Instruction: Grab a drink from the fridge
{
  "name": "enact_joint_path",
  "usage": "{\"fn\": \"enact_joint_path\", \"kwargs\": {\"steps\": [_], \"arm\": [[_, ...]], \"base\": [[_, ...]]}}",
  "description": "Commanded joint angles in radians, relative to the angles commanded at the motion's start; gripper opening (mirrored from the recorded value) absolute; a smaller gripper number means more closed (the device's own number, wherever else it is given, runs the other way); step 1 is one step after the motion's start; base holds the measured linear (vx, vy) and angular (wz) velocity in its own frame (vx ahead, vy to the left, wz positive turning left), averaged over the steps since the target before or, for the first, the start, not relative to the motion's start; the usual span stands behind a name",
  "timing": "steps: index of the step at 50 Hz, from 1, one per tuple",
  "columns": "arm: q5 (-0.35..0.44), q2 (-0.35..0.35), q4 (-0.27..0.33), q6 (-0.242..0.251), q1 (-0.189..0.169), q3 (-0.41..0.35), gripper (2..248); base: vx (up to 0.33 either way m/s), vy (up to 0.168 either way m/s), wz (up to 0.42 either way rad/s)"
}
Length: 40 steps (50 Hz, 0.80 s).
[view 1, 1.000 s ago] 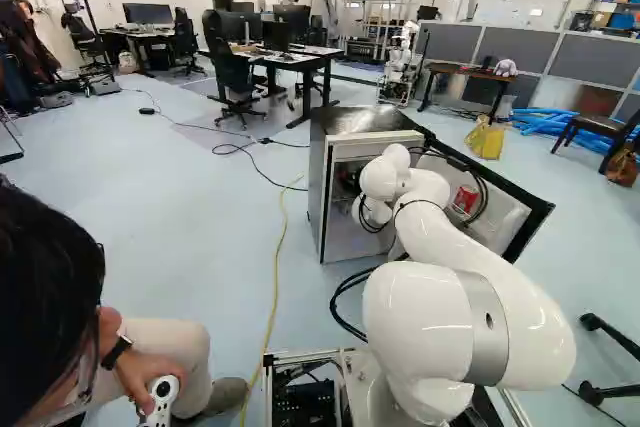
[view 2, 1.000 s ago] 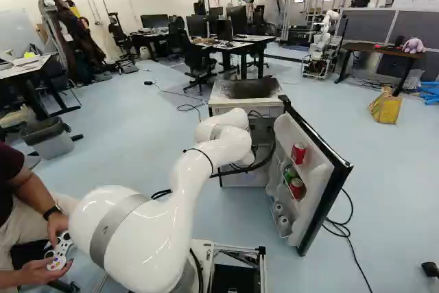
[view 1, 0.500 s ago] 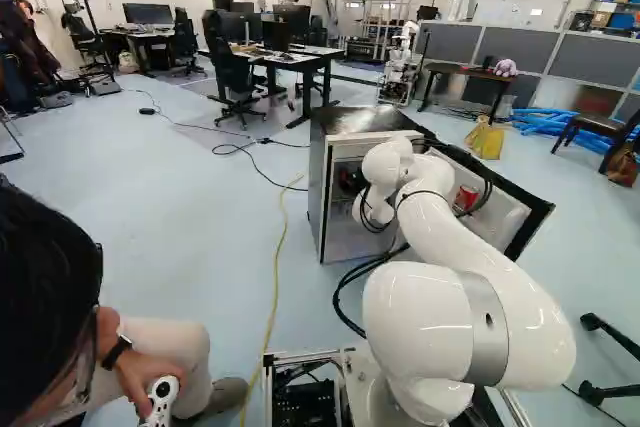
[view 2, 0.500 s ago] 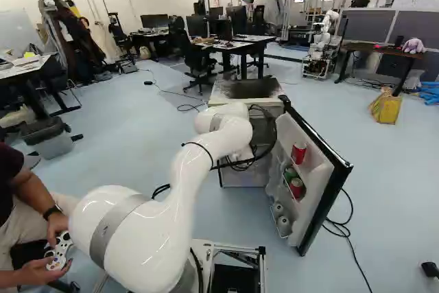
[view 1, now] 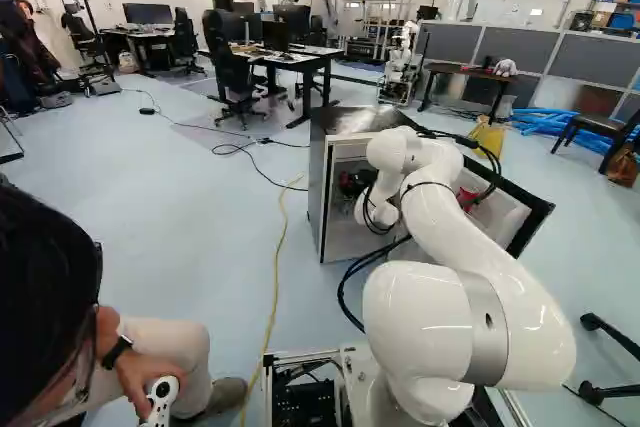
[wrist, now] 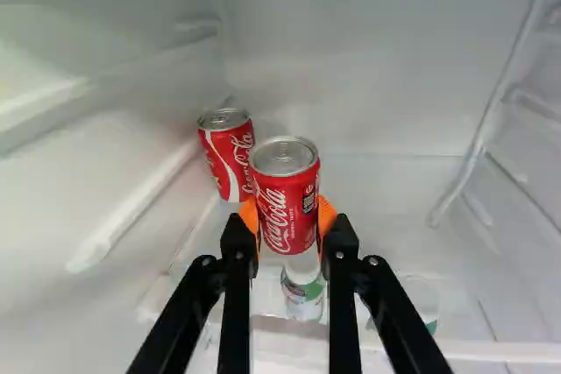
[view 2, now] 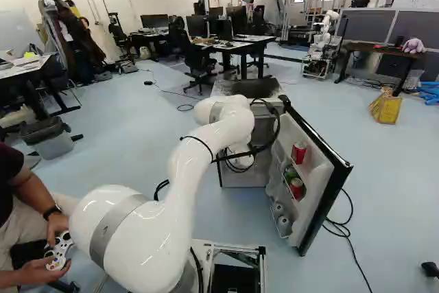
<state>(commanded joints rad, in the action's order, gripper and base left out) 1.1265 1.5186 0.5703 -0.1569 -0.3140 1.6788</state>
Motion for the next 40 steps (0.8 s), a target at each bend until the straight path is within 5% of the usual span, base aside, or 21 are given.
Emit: {"fn": "enact_joint_path", "kwargs": {"steps": [30, 35, 36, 40], "arm": [[0.000, -0.112, 0.000, 0.000, -0.022, -0.213, 86], [0.000, -0.129, 0.000, 0.000, -0.026, -0.245, 73], [0.000, -0.132, 0.000, 0.000, -0.027, -0.251, 54], [0.000, -0.144, 0.000, 0.000, -0.030, -0.275, 54]], "base": [[0.000, 0.000, 0.000], [0.000, 0.000, 0.000], [0.000, 0.000, 0.000], [0.000, 0.000, 0.000]]}}
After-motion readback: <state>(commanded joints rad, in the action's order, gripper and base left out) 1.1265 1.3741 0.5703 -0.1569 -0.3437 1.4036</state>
